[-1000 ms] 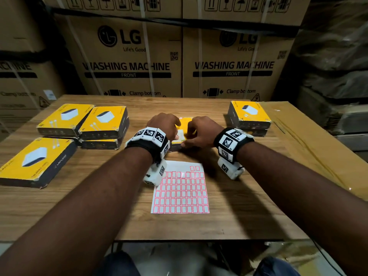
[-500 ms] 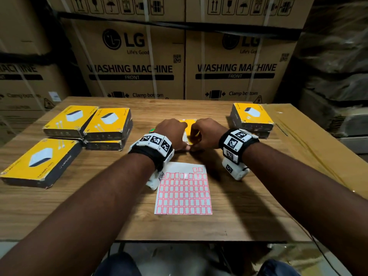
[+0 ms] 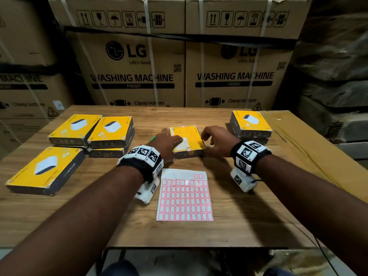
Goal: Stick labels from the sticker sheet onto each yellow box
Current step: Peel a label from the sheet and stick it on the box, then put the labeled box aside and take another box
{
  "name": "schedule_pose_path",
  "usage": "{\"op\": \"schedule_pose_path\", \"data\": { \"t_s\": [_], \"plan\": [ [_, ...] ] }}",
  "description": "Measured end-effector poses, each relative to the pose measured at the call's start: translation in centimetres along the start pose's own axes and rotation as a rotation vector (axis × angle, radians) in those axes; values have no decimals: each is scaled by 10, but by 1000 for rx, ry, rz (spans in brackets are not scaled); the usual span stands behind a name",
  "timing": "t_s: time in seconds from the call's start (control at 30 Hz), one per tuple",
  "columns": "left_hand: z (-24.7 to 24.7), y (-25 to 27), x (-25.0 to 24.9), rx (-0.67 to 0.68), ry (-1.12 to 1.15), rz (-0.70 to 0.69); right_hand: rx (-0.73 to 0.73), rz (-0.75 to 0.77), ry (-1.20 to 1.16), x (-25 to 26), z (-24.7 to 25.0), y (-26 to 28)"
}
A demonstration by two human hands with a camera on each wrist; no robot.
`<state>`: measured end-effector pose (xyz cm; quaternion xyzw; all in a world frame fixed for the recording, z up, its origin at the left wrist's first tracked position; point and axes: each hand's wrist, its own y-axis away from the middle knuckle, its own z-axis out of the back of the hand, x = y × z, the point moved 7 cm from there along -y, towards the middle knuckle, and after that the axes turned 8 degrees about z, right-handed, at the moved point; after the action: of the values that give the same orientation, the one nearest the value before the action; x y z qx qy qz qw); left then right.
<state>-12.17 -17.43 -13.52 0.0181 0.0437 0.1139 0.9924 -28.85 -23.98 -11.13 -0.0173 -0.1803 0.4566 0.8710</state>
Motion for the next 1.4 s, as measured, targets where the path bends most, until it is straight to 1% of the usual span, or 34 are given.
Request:
{"op": "schedule_pose_path", "data": {
  "t_s": [0.1,0.17,0.23,0.3,0.37,0.43,0.5,0.57,0.63,0.7,0.73,0.77,0.83,0.87,0.9,1.0,1.03,1.1,1.17,1.27,1.33,1.4],
  "plan": [
    [-6,0,4,61,89,35,78,-123,-54,-9,-11,9],
    [-6,2,1,76,140,38,129,-128,-72,-7,-19,10],
    [-4,5,0,46,187,46,129,-105,-33,-2,-22,7],
    [2,8,2,-25,259,47,67,-86,1,2,-18,6],
    [16,12,7,-161,383,38,-54,-86,-32,4,-7,5],
    [32,16,11,-283,452,17,-184,-101,-91,5,6,5],
    [44,19,10,-364,470,-10,-307,-98,-87,8,21,5],
    [52,20,13,-418,535,-3,-395,-93,-122,9,32,3],
    [58,20,16,-449,647,16,-446,-105,-263,5,40,0],
    [65,22,13,-466,727,22,-445,-136,-498,0,41,-4],
    [67,21,11,-459,773,24,-436,-162,-613,-2,41,-6],
    [68,18,8,-422,839,21,-429,-186,-691,-4,40,-6],
    [63,13,0,-257,984,-5,-429,-224,-742,-4,43,-5],
    [60,11,-5,-177,1000,-29,-432,-244,-757,-3,44,-4],
    [57,11,-9,-109,970,-50,-434,-265,-769,-5,44,-3],
    [44,11,-20,49,853,-90,-434,-332,-750,-14,41,4],
    [40,13,-24,91,858,-93,-435,-353,-722,-16,41,7],
    [31,16,-33,175,956,-101,-427,-410,-692,-22,41,13],
    [25,15,-40,214,1025,-83,-399,-472,-675,-30,36,18],
    [19,6,-47,192,1049,0,-274,-521,-586,-38,26,23],
    [14,0,-53,204,1079,65,-174,-507,-522,-38,23,27],
    [7,-8,-57,207,1038,113,-81,-468,-454,-35,19,33]
  ]
}}
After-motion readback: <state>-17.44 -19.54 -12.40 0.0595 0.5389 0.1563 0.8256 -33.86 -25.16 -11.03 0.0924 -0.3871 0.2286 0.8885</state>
